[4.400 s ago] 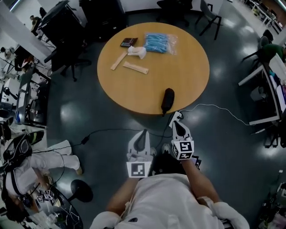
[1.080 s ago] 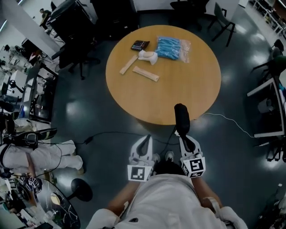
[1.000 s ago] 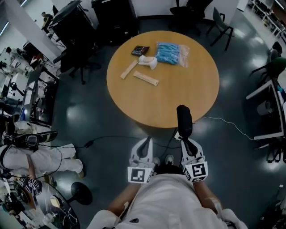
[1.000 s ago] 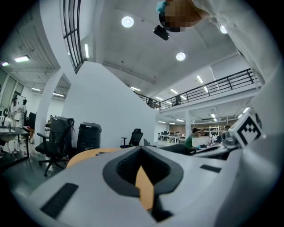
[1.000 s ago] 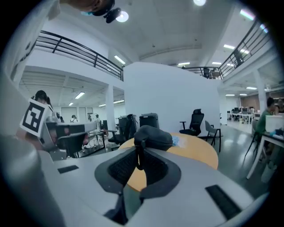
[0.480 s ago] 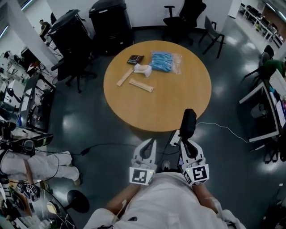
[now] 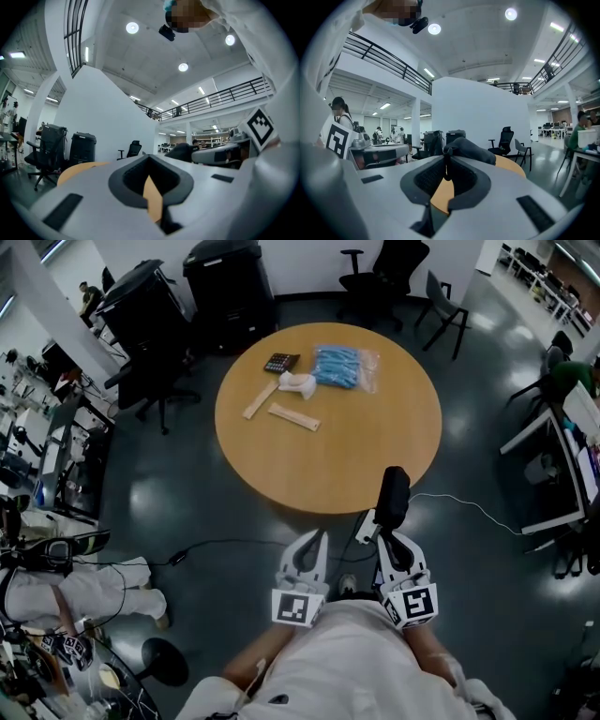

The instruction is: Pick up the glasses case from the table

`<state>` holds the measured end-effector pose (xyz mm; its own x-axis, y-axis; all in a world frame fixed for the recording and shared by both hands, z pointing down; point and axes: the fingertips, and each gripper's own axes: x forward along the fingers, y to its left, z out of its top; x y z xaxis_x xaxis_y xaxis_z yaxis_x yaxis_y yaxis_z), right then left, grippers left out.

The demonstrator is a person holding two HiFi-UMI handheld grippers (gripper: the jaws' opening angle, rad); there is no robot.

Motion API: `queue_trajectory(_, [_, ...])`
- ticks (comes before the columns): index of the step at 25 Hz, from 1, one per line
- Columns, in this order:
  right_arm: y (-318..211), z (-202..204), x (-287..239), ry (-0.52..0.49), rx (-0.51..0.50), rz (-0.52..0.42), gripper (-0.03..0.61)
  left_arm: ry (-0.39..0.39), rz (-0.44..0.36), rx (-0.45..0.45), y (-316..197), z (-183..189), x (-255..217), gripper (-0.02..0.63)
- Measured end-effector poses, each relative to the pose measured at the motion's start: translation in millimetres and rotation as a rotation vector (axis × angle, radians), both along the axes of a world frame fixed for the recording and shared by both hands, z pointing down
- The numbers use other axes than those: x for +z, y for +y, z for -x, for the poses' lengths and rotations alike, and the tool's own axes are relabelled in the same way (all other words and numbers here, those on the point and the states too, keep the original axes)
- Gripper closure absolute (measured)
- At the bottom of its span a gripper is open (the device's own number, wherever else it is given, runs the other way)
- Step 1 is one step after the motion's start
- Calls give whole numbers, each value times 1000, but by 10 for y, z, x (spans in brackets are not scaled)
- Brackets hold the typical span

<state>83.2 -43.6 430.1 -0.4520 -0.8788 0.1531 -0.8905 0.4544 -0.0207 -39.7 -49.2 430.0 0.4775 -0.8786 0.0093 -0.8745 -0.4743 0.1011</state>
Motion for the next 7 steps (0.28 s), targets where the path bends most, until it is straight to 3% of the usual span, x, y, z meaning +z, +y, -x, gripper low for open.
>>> queue_trajectory(7, [7, -20, -16, -12, -12, -2, 534, -6, 11, -11, 17, -20, 21, 607])
